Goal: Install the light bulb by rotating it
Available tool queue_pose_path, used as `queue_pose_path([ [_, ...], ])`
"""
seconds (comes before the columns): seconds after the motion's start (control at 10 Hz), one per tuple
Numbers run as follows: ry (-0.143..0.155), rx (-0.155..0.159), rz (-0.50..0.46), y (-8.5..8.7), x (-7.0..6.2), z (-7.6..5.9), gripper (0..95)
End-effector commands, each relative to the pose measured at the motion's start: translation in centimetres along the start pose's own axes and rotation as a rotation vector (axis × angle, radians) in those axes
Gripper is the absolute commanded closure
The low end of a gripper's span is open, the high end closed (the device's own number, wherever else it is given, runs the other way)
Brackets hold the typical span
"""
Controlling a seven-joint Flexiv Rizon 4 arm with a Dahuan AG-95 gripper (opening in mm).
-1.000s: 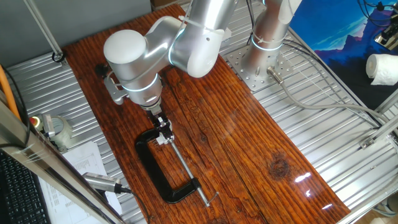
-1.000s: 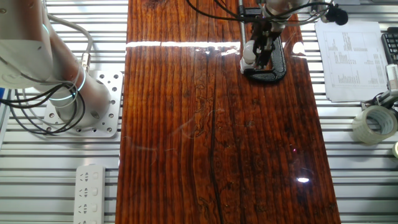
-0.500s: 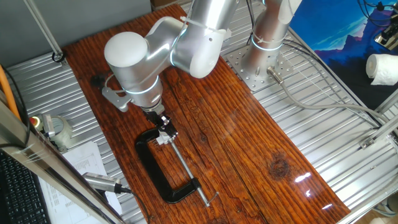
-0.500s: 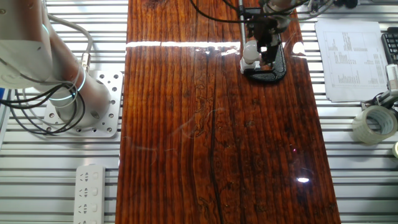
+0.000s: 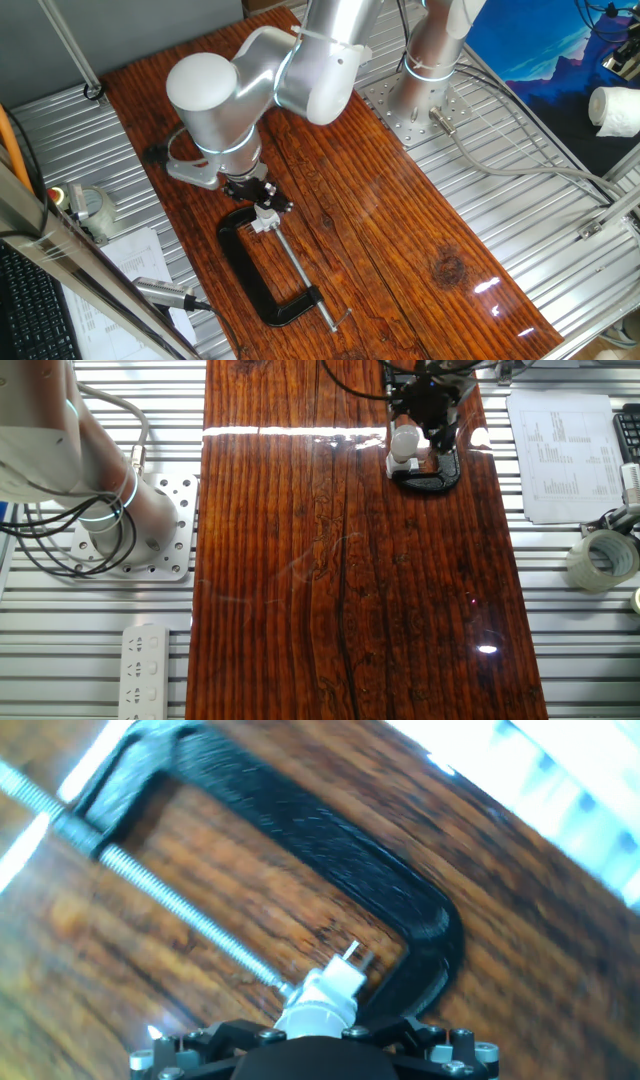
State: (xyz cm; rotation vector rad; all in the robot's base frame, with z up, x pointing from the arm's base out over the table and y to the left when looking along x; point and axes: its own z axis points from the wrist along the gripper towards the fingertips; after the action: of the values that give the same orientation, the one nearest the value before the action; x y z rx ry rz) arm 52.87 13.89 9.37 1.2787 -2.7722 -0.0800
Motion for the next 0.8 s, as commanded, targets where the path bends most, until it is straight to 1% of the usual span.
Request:
queue_pose_path([
  [0.1, 0.006, 0.006, -0.360, 0.31, -0.43, -0.08, 0.0],
  [0.2, 0.008, 0.008, -0.427, 0.31, -0.44, -0.06, 19.0],
  [0.3, 0.007, 0.006, -0.552, 0.37, -0.53, 0.00, 19.0],
  [0.6, 0.000, -0.004, -0.768, 0.51, -0.68, 0.06, 19.0],
  [0.8, -0.001, -0.005, -0.852, 0.54, -0.70, 0.02, 19.0],
])
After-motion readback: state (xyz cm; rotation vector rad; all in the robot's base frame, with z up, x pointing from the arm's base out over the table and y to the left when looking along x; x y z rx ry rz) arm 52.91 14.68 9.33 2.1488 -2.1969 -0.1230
